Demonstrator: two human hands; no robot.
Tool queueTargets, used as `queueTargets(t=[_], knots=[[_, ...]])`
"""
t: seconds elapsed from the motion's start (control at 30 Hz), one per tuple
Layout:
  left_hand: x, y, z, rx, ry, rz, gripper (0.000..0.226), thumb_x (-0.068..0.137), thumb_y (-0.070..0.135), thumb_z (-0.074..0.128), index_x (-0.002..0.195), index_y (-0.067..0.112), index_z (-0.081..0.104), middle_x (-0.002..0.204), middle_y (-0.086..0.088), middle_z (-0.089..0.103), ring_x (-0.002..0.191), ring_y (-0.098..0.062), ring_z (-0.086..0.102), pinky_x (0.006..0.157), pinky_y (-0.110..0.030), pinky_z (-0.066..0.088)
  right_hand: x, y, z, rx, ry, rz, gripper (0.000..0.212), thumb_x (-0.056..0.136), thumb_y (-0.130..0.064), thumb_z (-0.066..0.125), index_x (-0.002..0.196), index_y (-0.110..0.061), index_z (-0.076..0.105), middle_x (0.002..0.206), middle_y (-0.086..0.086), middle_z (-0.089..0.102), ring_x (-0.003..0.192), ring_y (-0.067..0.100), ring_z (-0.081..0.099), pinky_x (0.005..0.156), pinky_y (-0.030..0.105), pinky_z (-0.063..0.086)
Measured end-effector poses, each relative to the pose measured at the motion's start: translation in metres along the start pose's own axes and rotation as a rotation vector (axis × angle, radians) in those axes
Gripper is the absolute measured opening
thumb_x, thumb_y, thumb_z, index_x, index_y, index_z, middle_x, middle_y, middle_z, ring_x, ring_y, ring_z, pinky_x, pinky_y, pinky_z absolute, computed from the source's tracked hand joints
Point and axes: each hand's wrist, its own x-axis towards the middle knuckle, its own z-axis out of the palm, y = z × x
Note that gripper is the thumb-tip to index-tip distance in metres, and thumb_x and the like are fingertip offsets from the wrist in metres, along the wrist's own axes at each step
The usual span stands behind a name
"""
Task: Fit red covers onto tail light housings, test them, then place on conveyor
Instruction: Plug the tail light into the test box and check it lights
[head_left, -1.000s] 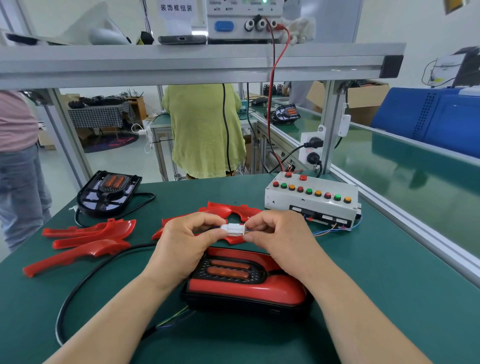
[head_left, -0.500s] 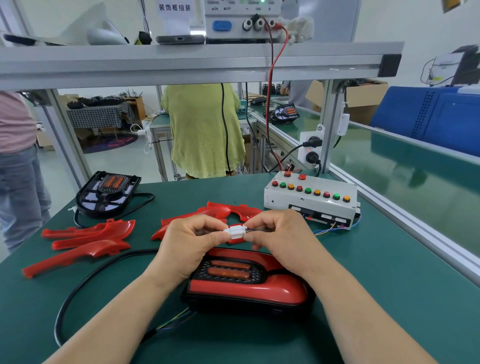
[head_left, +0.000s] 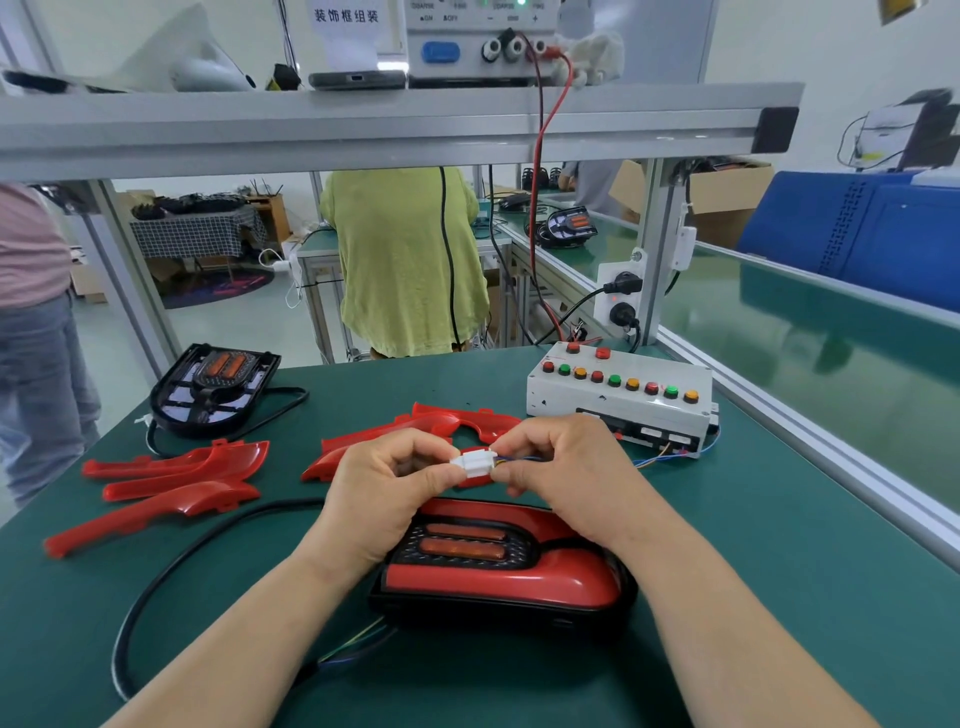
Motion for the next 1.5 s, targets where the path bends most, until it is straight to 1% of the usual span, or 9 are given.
queueTargets(t=[0.4, 0.5, 0.6, 0.83, 0.97, 1.13, 1.3, 1.4, 1.5], knots=[[0.003, -0.007, -0.005, 0.125, -0.065, -0.013, 0.023, 0.091, 0.008, 0.067, 0.092, 0.029, 0.075, 0.088, 0.004, 0.077, 0.085, -0.007, 0.071, 0.082, -0.014, 0.051, 0.005, 0.015, -0.016, 0.028, 0.005, 0.094, 0.009, 0.084, -0.011, 0.076, 0.087, -0.019, 0.078, 0.059, -0.008, 0.060, 0.052, 0.002, 0.050, 0.054, 0.011, 0.043], [0.006, -0.011, -0.005, 0.173, -0.085, -0.071, 0.021, 0.099, 0.022, 0.055, 0.098, 0.031, 0.074, 0.098, 0.013, 0.076, 0.097, 0.000, 0.069, 0.093, -0.017, 0.049, 0.010, 0.027, -0.028, -0.004, 0.124, 0.160, 0.012, 0.084, -0.010, 0.072, 0.080, -0.019, 0.077, 0.064, -0.001, 0.065, 0.054, 0.006, 0.048, 0.054, 0.015, 0.043], [0.009, -0.016, -0.001, 0.119, -0.037, -0.148, 0.026, 0.101, 0.025, 0.049, 0.097, 0.024, 0.074, 0.094, 0.005, 0.077, 0.093, -0.007, 0.070, 0.097, -0.029, 0.050, 0.015, 0.040, -0.032, -0.006, 0.226, 0.204, 0.015, 0.084, -0.010, 0.071, 0.073, -0.021, 0.074, 0.073, 0.006, 0.072, 0.059, 0.011, 0.052, 0.060, 0.026, 0.045], [0.011, -0.019, 0.021, 0.130, 0.104, -0.164, 0.032, 0.103, 0.028, 0.047, 0.085, 0.028, 0.073, 0.080, 0.008, 0.076, 0.079, -0.003, 0.068, 0.093, -0.032, 0.051, 0.021, 0.057, -0.021, 0.025, 0.288, 0.232, 0.018, 0.084, -0.010, 0.070, 0.071, -0.022, 0.072, 0.074, 0.005, 0.073, 0.059, 0.012, 0.055, 0.061, 0.026, 0.046], [0.015, -0.013, 0.034, 0.206, 0.053, -0.126, 0.030, 0.101, 0.034, 0.050, 0.084, 0.032, 0.074, 0.084, 0.016, 0.074, 0.088, -0.003, 0.067, 0.091, -0.031, 0.048, 0.021, 0.062, -0.025, 0.169, 0.349, 0.248, 0.023, 0.086, -0.005, 0.069, 0.070, -0.022, 0.072, 0.067, 0.001, 0.071, 0.048, 0.002, 0.050, 0.050, 0.015, 0.043], [0.045, 0.003, 0.025, 0.209, 0.118, -0.021, 0.025, 0.100, 0.032, 0.053, 0.088, 0.031, 0.074, 0.086, 0.017, 0.072, 0.089, -0.005, 0.065, 0.085, -0.026, 0.048, 0.024, 0.065, -0.028, 0.215, 0.367, 0.309, 0.020, 0.085, -0.003, 0.068, 0.073, -0.018, 0.072, 0.063, -0.001, 0.065, 0.054, 0.011, 0.051, 0.051, 0.021, 0.042], [0.096, 0.006, 0.045, 0.658, -0.232, 0.049, 0.040, 0.097, 0.004, 0.046, 0.132, 0.018, 0.060, 0.134, 0.002, 0.055, 0.124, -0.010, 0.050, 0.098, -0.008, 0.031, 0.025, 0.066, -0.027, 0.220, 0.317, 0.339, 0.018, 0.083, -0.003, 0.070, 0.071, -0.016, 0.074, 0.059, -0.001, 0.061, 0.058, 0.013, 0.051, 0.058, 0.027, 0.045], [0.114, -0.004, 0.060, 0.799, -0.431, -0.009, 0.062, 0.093, 0.000, 0.045, 0.151, 0.019, 0.035, 0.156, -0.003, 0.033, 0.144, -0.017, 0.028, 0.116, -0.024, 0.019, 0.025, 0.066, -0.027, 0.209, 0.304, 0.333, 0.015, 0.083, -0.006, 0.071, 0.073, -0.016, 0.074, 0.062, -0.001, 0.063, 0.059, 0.012, 0.053, 0.061, 0.028, 0.046], [0.127, -0.011, 0.073, 0.825, -0.490, -0.083, 0.075, 0.092, 0.007, 0.050, 0.157, 0.026, 0.017, 0.160, -0.003, 0.024, 0.145, -0.021, 0.028, 0.118, -0.034, 0.024, 0.025, 0.067, -0.027, 0.195, 0.301, 0.323, 0.014, 0.083, -0.008, 0.072, 0.073, -0.017, 0.074, 0.061, -0.003, 0.064, 0.059, 0.010, 0.054, 0.061, 0.027, 0.047]])
